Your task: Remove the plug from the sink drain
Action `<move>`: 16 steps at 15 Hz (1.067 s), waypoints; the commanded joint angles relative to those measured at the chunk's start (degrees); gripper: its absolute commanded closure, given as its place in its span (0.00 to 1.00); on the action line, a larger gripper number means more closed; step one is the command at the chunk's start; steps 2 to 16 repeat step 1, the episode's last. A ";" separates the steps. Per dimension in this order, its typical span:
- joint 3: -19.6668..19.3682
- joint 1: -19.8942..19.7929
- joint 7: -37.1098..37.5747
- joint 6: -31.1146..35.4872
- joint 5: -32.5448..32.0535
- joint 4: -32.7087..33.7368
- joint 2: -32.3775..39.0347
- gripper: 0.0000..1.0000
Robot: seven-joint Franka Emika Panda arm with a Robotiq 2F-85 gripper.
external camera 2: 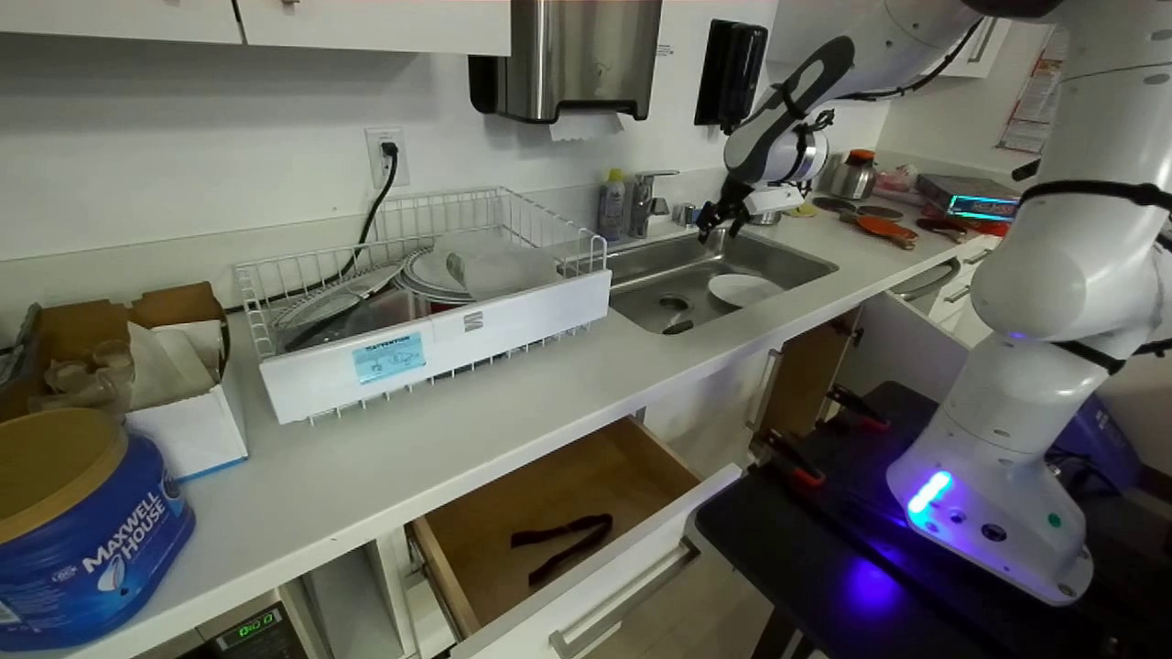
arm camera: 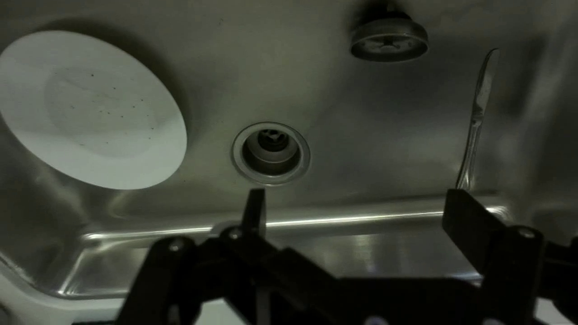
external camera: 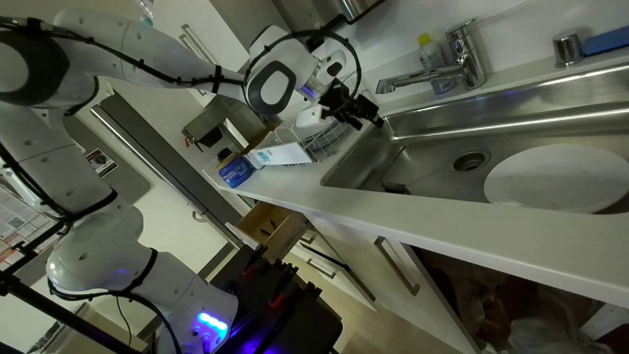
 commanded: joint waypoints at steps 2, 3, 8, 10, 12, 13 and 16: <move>-0.80 0.94 -0.11 -0.07 0.32 -0.17 -0.25 0.00; -0.80 0.94 -0.11 -0.07 0.32 -0.17 -0.25 0.00; -0.80 0.94 -0.11 -0.07 0.32 -0.17 -0.25 0.00; -0.80 0.94 -0.11 -0.07 0.32 -0.17 -0.25 0.00; -0.80 0.94 -0.11 -0.07 0.32 -0.17 -0.25 0.00; -0.80 0.94 -0.11 -0.07 0.32 -0.17 -0.25 0.00; -0.80 0.94 -0.11 -0.07 0.32 -0.17 -0.25 0.00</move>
